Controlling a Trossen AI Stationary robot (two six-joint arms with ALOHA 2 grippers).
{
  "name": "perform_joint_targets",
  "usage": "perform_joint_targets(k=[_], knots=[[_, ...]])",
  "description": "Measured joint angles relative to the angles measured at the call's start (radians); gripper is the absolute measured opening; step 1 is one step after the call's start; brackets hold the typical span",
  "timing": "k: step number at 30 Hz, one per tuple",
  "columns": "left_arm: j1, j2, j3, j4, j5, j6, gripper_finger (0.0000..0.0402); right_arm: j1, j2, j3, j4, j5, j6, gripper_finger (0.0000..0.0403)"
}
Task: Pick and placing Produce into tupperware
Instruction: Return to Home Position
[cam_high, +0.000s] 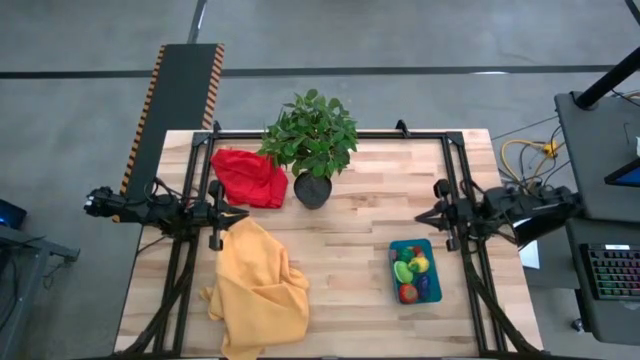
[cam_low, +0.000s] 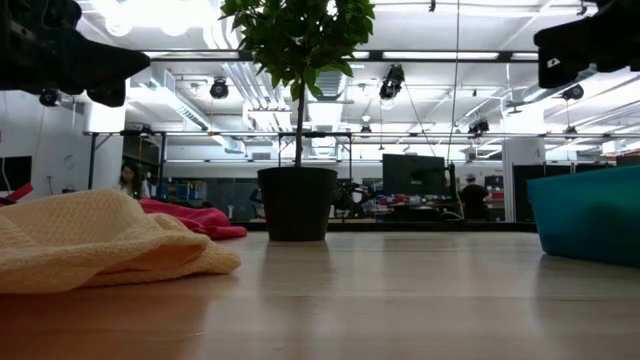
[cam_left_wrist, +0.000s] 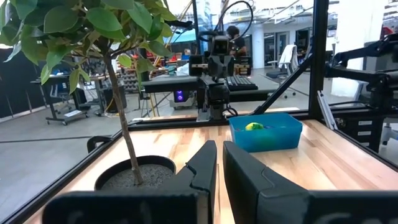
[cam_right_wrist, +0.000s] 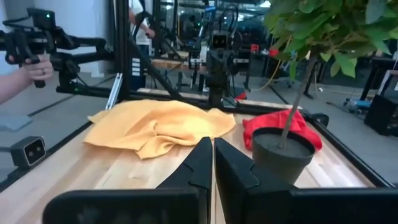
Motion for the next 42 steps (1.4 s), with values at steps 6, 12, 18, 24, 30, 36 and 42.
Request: perform_joint_targets(k=[6,12,18,24,30,36,42], knots=[[0.0,0.0,0.0,-0.003,0.0,0.0,0.0015,-0.002,-0.067,-0.032,-0.012,0.001,-0.043,0.0008],[0.0,-0.003,0.0,0.001,-0.016,0.004,0.0015,-0.023,-0.036,-0.092,0.127,0.032,-0.112,0.0008],[0.0,-0.004,0.0,-0.002,-0.037,0.008,0.0015,-0.116,-0.042,-0.11,0.134,0.04,-0.134,0.0008],[0.0,-0.004,0.0,-0.001,-0.037,0.008,0.0015,-0.242,-0.058,-0.107,0.13,-0.085,-0.105,0.0008],[0.0,-0.004,0.0,-0.001,-0.037,0.008,0.0015,-0.282,-0.058,-0.174,0.138,-0.12,-0.08,0.0008],[0.0,-0.004,0.0,-0.002,-0.037,0.008,0.0015,-0.282,-0.043,-0.198,0.161,-0.136,-0.043,0.0008],[0.0,-0.003,0.0,-0.001,-0.037,0.008,0.0015,-0.282,-0.042,-0.198,0.163,-0.138,-0.02,0.0008]])
